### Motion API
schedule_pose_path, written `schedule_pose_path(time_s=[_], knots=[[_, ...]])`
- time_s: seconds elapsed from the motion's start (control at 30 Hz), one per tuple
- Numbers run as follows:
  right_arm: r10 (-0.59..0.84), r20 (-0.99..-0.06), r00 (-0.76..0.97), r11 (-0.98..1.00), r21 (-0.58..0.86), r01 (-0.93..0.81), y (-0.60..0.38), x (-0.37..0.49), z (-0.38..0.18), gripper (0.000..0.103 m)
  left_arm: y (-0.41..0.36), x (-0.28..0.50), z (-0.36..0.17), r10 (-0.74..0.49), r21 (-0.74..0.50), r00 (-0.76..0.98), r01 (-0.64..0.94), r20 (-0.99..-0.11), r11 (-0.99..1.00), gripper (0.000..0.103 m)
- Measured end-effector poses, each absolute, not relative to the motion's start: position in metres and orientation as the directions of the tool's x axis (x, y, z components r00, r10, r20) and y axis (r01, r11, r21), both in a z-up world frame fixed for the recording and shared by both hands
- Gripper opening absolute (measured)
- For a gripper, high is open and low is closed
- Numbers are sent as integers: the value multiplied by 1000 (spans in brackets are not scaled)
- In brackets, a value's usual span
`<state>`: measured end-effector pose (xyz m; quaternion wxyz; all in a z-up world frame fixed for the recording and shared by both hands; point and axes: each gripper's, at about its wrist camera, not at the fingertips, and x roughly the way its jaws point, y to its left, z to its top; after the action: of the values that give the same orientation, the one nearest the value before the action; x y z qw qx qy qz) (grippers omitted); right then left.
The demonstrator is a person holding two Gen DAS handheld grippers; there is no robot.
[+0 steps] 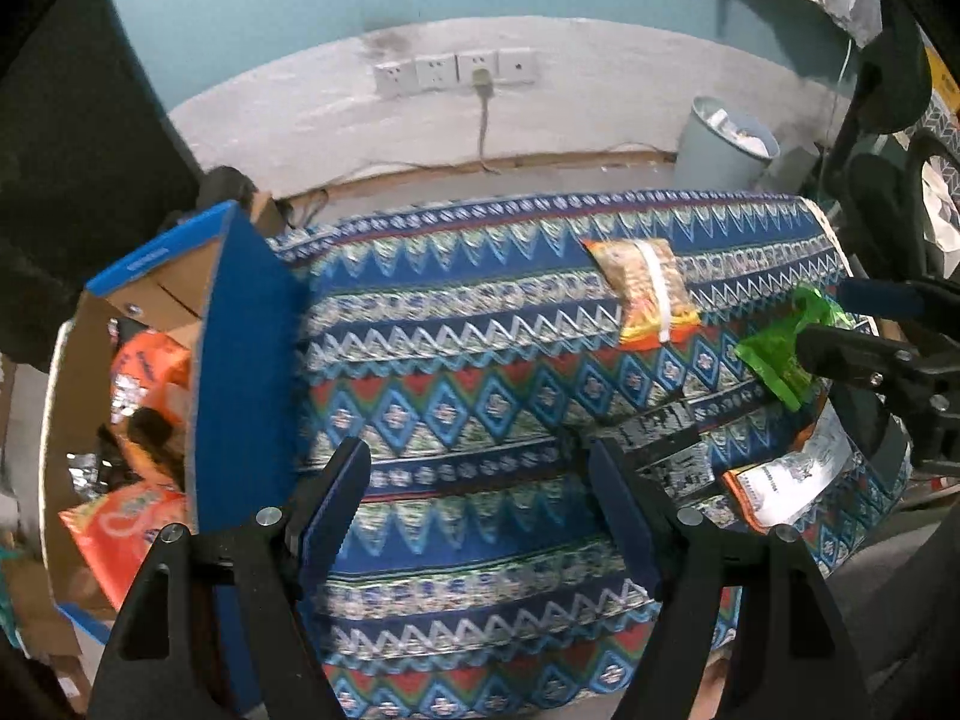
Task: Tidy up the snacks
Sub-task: 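Move both grippers back over the remaining snacks on the cloth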
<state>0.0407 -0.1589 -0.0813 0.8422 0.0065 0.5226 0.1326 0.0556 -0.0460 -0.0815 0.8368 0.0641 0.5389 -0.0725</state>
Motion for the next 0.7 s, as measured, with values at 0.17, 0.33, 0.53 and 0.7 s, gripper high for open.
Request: schedule_pose_path(time_s=[0.17,0.33,0.53,0.7], knots=[[202,-892,406,977,151,-153,-189,37,-95,73,-66,60,-92,-65,12,372,202,-926,979,77],[182,-912,368,982,149,-118,-215,30,-113,73,-88,59,-100,-59,37,358,255,-932,966,77],[145,-945,294,988,120,-100,-232,28,-146,73,-106,54,-112,-34,75,342,302,-939,950,77],[49,-960,274,996,28,-82,-241,29,-163,73,-113,50,-118,-15,99,341,316,-940,944,77]])
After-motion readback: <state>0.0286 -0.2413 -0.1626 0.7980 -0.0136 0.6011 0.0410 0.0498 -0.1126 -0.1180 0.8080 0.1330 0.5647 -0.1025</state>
